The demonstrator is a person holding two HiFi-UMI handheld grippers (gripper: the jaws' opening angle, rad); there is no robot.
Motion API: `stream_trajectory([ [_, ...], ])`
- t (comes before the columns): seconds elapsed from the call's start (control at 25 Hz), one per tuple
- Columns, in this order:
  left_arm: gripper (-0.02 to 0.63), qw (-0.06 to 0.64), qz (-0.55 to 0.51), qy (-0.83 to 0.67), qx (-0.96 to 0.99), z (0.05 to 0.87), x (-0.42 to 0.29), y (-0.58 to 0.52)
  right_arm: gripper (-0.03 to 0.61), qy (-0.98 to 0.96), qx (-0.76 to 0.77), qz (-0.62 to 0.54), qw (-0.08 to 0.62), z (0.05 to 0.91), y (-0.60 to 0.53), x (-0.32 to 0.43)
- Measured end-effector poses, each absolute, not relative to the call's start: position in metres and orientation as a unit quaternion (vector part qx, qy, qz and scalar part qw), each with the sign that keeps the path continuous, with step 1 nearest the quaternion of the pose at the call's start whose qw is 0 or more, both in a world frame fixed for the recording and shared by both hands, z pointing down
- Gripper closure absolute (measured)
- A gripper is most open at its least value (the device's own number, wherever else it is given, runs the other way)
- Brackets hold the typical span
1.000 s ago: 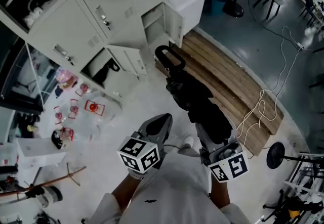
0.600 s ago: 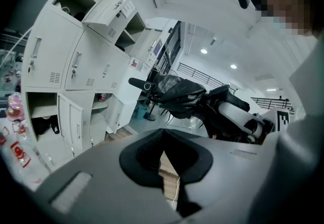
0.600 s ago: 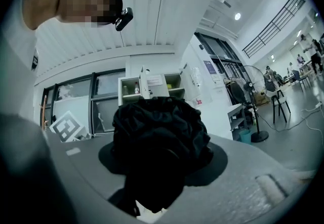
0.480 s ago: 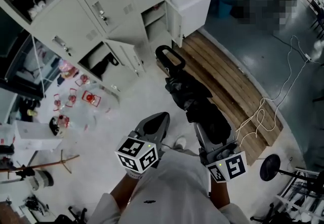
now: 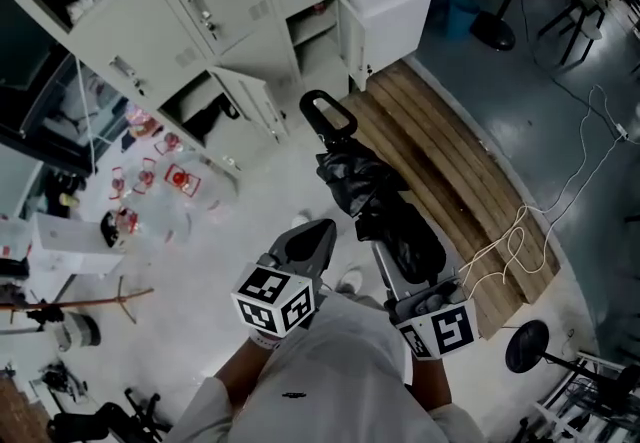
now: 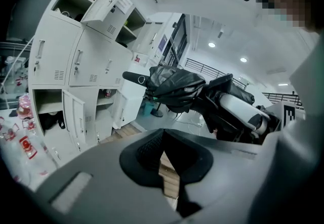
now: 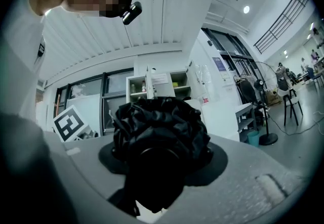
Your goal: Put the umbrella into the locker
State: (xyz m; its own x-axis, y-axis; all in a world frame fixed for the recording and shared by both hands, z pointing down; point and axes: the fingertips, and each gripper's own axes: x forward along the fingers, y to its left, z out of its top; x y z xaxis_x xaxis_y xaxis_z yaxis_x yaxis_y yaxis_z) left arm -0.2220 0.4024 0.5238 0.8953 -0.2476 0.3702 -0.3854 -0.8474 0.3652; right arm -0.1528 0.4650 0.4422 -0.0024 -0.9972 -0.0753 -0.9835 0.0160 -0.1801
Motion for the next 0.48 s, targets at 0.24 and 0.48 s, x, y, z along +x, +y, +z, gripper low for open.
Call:
stream_trajectory([
  [0.24,0.6,0.218,0.157,-0.156,0.95,0.526,-0.204,0.402,0.334,0.7,-0.706,-0.045,0.094,0.448,0.46,-0.135],
  [0.48,0.6,0.223,0.148,-0.171,0.948,0.526,-0.198,0.368,0.333,0.693,-0.711,-0.066,0.1,0.454,0.435,-0.113],
])
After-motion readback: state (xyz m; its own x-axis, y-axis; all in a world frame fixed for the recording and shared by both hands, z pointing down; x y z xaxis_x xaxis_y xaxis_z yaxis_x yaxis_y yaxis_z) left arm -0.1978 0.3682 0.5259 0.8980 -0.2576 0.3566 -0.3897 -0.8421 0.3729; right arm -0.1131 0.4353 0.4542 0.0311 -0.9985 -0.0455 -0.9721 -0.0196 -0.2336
